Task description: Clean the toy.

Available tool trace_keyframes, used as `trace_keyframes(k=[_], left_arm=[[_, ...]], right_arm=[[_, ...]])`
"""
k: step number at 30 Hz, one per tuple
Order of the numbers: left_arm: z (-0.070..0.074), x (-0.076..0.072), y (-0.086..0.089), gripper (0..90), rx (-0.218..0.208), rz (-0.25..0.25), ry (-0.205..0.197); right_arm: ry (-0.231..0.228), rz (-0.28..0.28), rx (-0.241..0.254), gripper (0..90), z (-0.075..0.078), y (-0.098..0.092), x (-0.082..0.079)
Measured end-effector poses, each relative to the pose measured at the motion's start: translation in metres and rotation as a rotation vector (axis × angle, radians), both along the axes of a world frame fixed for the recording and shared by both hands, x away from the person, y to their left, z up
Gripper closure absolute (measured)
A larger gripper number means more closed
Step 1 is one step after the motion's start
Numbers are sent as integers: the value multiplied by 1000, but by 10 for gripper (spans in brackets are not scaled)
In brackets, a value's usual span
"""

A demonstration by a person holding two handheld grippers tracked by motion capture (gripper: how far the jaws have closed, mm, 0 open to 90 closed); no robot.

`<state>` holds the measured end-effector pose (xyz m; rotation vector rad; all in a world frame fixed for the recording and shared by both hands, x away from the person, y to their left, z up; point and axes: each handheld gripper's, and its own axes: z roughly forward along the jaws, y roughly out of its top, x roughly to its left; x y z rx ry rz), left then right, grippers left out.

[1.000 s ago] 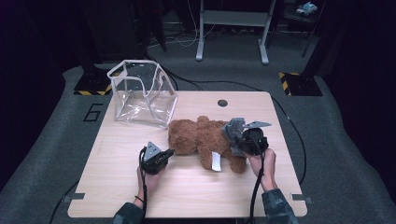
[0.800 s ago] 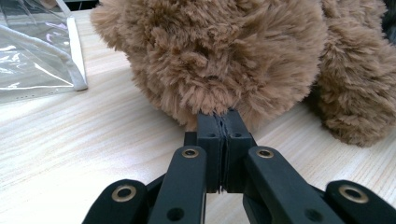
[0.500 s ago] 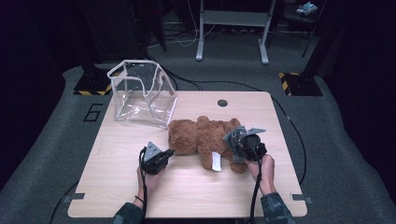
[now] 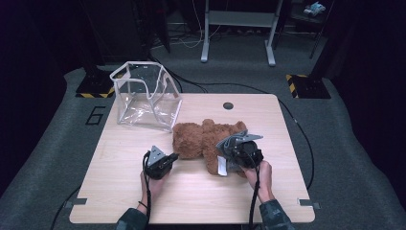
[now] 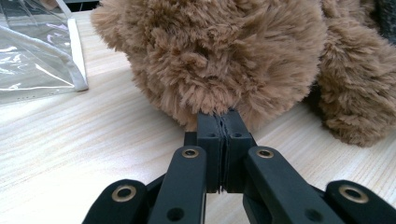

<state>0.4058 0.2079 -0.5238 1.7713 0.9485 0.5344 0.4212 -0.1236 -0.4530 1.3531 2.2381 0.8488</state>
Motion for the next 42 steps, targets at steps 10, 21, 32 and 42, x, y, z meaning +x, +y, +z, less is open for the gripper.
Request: trace_keyframes(k=[10, 21, 32, 42], left_arm=[[0, 0, 0, 884, 1, 0, 3], [0, 0, 0, 885, -5, 2, 7], [0, 0, 0, 885, 0, 3, 2], [0, 0, 0, 885, 9, -1, 1]], right_arm=[[-22, 44, 23, 741, 6, 8, -10], [41, 51, -41, 744, -11, -1, -24], [-46, 86, 34, 741, 22, 9, -29], [-25, 90, 43, 745, -2, 45, -2]])
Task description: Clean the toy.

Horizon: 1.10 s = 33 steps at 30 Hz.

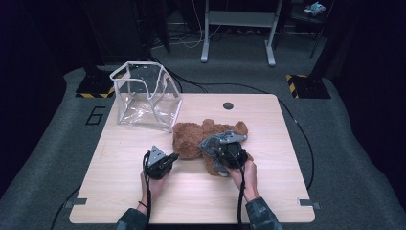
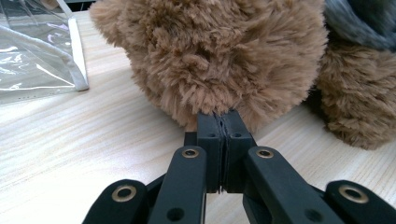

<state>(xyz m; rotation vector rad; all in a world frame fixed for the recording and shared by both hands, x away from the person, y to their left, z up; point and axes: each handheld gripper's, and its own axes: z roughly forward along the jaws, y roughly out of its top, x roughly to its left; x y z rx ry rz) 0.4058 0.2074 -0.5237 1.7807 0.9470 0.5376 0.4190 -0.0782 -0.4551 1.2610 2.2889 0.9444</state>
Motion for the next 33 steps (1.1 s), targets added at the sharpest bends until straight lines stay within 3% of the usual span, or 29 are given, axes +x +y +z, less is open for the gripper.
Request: trace_keyframes(k=[5, 10, 12, 15, 19, 23, 26, 28, 29, 30, 33], left_arm=[[0, 0, 0, 885, 0, 0, 1], [0, -1, 0, 885, -4, 9, -3], [0, 0, 0, 885, -5, 7, -3], [0, -1, 0, 885, -7, 4, 0], [0, -1, 0, 885, -8, 5, -1], [0, 0, 0, 885, -6, 6, -4], [0, -1, 0, 885, -8, 4, -2], [0, -1, 1, 885, -12, 2, 0], [0, -1, 1, 885, -12, 2, 0], [0, -1, 1, 885, -13, 4, -2], [0, 0, 1, 885, -15, 4, -3]], right_arm=[[51, -1, -6, 746, -19, -3, -10], [115, 26, -51, 746, -40, -4, -20], [116, 30, -58, 746, -40, -4, -22], [119, 41, -67, 745, -31, -8, -27], [54, 43, -41, 744, -1, -11, -29], [-41, 65, -12, 743, 35, 8, -23], [-52, 96, 0, 742, 44, 34, -14], [-31, 125, -15, 742, 37, 54, -4], [-2, 137, -39, 742, 25, 65, 1], [-2, 137, -39, 742, 25, 65, 1], [40, 124, -50, 745, 2, 72, -1]])
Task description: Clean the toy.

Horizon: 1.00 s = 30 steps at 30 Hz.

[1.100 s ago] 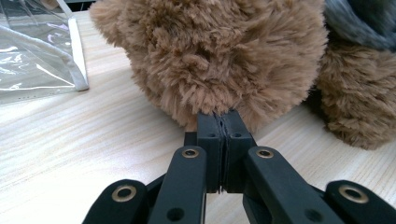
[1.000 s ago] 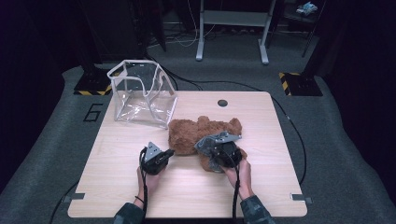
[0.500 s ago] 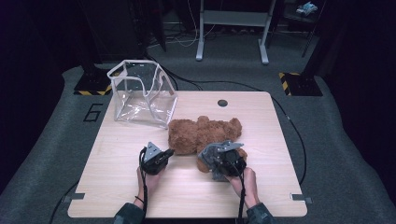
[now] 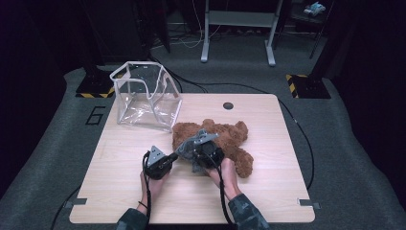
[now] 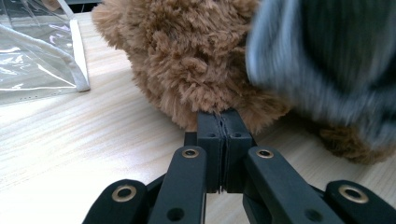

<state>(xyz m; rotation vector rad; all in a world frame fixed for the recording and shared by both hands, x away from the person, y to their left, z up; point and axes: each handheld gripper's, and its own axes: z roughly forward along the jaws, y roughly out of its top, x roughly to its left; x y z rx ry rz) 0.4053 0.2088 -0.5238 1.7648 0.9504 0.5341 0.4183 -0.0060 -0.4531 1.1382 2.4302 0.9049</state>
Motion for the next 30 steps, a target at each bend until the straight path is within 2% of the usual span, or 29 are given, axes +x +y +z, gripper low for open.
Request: trace_keyframes(k=[4, 6, 7, 14, 17, 21, 25, 26, 27, 28, 30], left_arm=[[0, 0, -1, 885, 1, 0, -5], [0, 0, 0, 885, 2, -3, 2], [0, 0, -1, 885, 0, 1, -7], [0, 0, 0, 885, -1, 1, -6], [0, 0, 0, 885, -2, -1, -1], [0, 0, 0, 885, -3, -1, -2], [0, 0, 0, 885, -1, 1, -6], [0, 0, 0, 885, -2, 1, -6], [0, 0, 0, 885, -1, 1, -7], [0, 0, 0, 885, -1, 1, -6], [0, 0, 0, 885, 2, -1, -4]], right_arm=[[17, -7, 9, 747, -13, -8, -2], [36, -6, -3, 747, -20, -11, -6], [40, -6, -2, 747, -24, -11, -7], [90, 23, -10, 746, -40, -7, -15], [83, 33, 6, 745, -35, -7, -17], [21, 32, 49, 743, -12, -6, -19], [-42, 27, 63, 742, 7, -5, -14], [-51, 26, 65, 742, 8, -4, -10], [-39, 18, 65, 742, 7, -3, -8], [-37, 23, 55, 742, 4, -2, -5], [-6, 17, 46, 742, -9, 2, -1]])
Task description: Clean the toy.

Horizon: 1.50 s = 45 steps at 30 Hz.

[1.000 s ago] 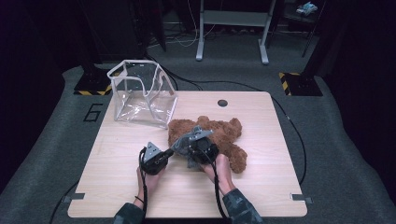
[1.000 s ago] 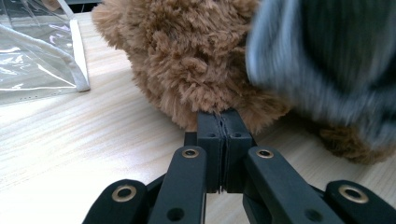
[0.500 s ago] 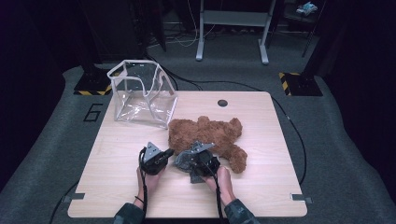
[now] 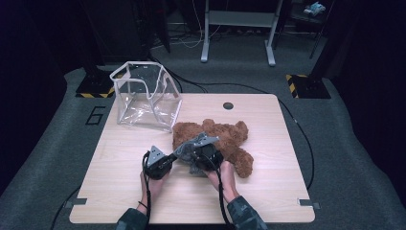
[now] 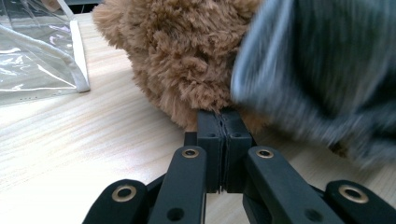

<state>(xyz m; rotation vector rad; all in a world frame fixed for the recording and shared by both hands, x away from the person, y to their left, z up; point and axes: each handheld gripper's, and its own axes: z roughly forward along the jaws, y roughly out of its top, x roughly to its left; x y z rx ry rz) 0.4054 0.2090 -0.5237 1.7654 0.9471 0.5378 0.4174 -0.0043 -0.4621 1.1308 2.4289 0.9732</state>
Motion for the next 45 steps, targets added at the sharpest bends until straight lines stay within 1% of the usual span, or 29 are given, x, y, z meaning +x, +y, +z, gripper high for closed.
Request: trace_keyframes(k=[3, 4, 5, 7, 8, 9, 11, 14, 15, 16, 17, 18, 19, 20, 21, 22, 23, 25, 28, 30, 31, 33, 36, 37, 39, 41, 42, 43, 45], left_arm=[[0, 0, 0, 885, -2, 0, 2], [0, 0, -1, 885, -4, 1, -1], [0, 0, -1, 885, -4, 1, -1], [0, 0, 0, 885, -4, 1, 3], [0, 0, 0, 885, -4, 0, 3], [0, 0, 0, 885, -3, 0, 3], [0, 0, 0, 885, -2, -1, 2], [0, 0, 0, 885, -2, 1, -1], [0, 0, 0, 885, -3, 0, 2], [0, 0, 0, 885, -3, -1, 1], [0, 0, 0, 885, -3, 0, 2], [0, 0, 0, 885, -2, 0, 2], [0, 0, 0, 885, -1, -1, 1], [0, 0, 0, 885, -3, 0, 2], [0, 0, 0, 885, -1, -1, 1], [0, 0, 0, 885, -1, -1, 1], [0, 0, 0, 885, -3, -1, 2], [0, 0, 0, 885, -4, -1, 2], [0, 0, 0, 885, -3, -2, 3], [0, 0, 0, 885, -3, -3, 2], [0, 0, -1, 885, -3, -2, 1], [0, 0, -1, 885, -1, -3, 3], [0, 0, -1, 885, 4, -5, 6], [0, 0, -1, 885, 4, -4, 6], [0, 0, -1, 885, 4, -4, 6], [0, 0, -1, 885, 5, -2, 3], [0, 0, -1, 885, 5, -1, 1], [0, 0, -1, 885, 6, 0, 1], [0, 0, -1, 885, 6, 0, 1]], right_arm=[[27, 6, -9, 742, -10, 1, -1], [35, 9, -19, 742, -12, 1, -2], [44, 14, -21, 742, -13, 1, -3], [38, 18, -20, 742, -10, 0, -5], [25, 19, -17, 742, -5, -2, -6], [14, 9, 1, 742, 0, -3, -8], [-27, 8, 11, 742, 11, -7, -8], [-72, -31, 34, 742, 27, -13, -6], [-86, -41, 41, 742, 30, -15, -5], [-89, -53, 47, 742, 34, -18, -4], [-100, -57, 43, 741, 36, -22, -2], [-113, -81, 45, 742, 39, -26, -1], [-122, -90, 37, 742, 41, -31, 0], [-119, -106, 40, 742, 42, -35, 1], [-128, -110, 34, 742, 42, -40, 2], [-127, -130, 24, 742, 41, -44, 3], [-121, -137, 22, 743, 40, -47, 3], [-98, -156, 14, 743, 33, -54, 3], [-84, -164, 0, 744, 21, -63, 1], [-68, -178, 11, 745, 12, -68, -2], [-67, -171, 7, 745, 9, -71, -3], [-51, -183, 14, 745, 4, -73, -5], [-43, -185, 18, 746, -2, -74, -8], [-44, -178, 12, 746, -4, -74, -8], [-30, -176, 21, 746, -8, -75, -9], [-18, -174, 18, 745, -13, -76, -10], [-14, -177, 27, 745, -14, -76, -11], [-7, -171, 32, 745, -15, -77, -11], [-1, -178, 35, 744, -15, -76, -12]])
